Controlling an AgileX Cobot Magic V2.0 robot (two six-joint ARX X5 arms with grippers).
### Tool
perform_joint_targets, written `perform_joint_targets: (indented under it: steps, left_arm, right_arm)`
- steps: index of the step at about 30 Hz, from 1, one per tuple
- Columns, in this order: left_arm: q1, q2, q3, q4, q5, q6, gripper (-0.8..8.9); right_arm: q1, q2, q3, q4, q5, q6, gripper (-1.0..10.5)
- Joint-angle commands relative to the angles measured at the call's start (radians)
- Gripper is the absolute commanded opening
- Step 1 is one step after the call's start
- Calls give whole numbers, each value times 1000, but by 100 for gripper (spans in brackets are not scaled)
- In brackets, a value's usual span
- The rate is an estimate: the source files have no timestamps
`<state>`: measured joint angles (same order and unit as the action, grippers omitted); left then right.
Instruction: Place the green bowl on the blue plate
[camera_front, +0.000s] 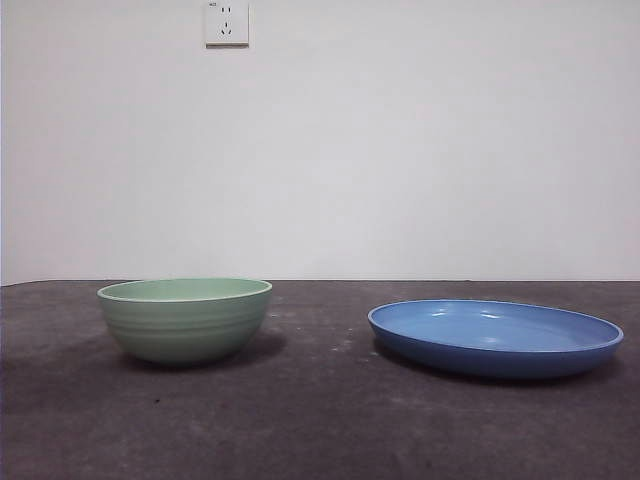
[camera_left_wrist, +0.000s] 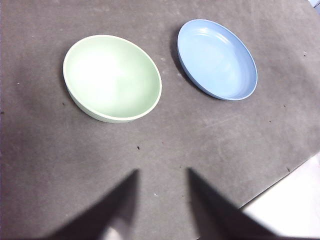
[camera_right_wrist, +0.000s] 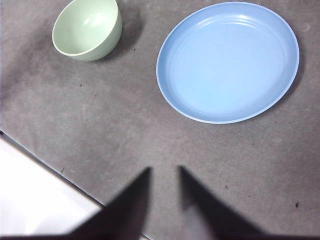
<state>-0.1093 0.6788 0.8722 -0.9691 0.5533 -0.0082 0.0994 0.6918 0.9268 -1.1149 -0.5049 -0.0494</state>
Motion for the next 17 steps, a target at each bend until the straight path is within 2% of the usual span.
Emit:
perform_joint_targets:
  steps: [1, 11, 17]
  left_arm:
    - [-3, 6, 18, 10, 5, 19, 381]
    - [-5, 48, 19, 50, 4, -16, 379]
    - [-39, 167, 59, 138, -35, -85, 372]
  right_arm:
    - [3, 6, 20, 11, -3, 2, 333]
    - [3, 6, 20, 14, -3, 12, 347]
    - [3, 6, 20, 14, -3, 12, 347]
